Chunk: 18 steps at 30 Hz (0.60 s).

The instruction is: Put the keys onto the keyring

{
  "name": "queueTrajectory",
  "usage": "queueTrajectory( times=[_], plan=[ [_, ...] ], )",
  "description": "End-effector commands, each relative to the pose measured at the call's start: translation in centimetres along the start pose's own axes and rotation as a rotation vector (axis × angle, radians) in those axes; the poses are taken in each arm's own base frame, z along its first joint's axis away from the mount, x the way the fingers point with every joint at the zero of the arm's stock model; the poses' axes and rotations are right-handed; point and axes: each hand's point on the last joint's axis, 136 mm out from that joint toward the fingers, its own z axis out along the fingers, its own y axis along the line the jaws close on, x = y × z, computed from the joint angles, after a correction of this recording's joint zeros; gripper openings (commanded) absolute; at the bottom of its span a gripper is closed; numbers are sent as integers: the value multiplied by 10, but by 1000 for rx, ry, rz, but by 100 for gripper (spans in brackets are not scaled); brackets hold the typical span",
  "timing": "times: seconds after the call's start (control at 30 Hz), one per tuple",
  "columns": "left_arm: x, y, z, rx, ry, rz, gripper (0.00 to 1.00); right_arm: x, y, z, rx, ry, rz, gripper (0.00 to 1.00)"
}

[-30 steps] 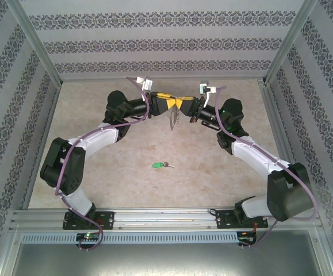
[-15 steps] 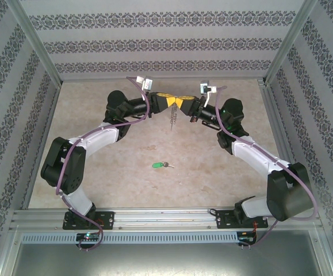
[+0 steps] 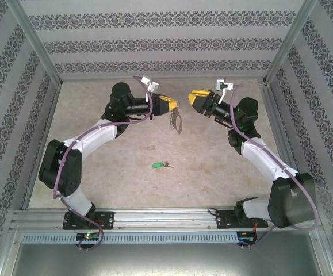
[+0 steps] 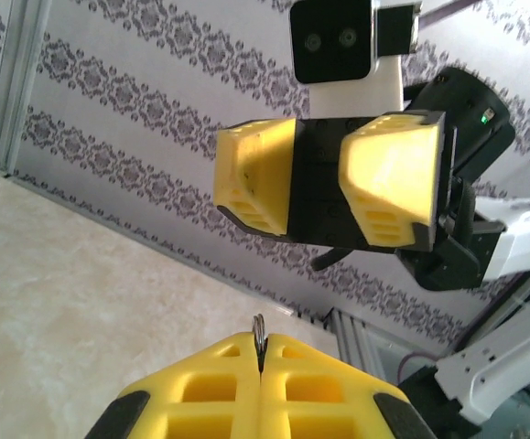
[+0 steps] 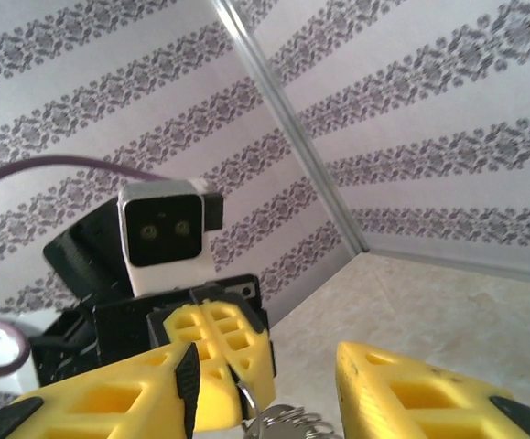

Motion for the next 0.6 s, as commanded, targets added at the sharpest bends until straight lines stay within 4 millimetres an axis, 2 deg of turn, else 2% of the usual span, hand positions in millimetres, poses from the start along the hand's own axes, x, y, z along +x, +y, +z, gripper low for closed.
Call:
queueTrajectory(
  times=[0.0,0.17,0.57],
  plan=[
    [-7,-26,-1,47,67,128,0,7,17,2,-90,62,2,45],
    [-5,-29,-1,62,108,142,0,21,22,7,-136,117,16,47],
    [-8,-35,0,106,135,137,0,39,26,16,-193,188,39,46]
  ],
)
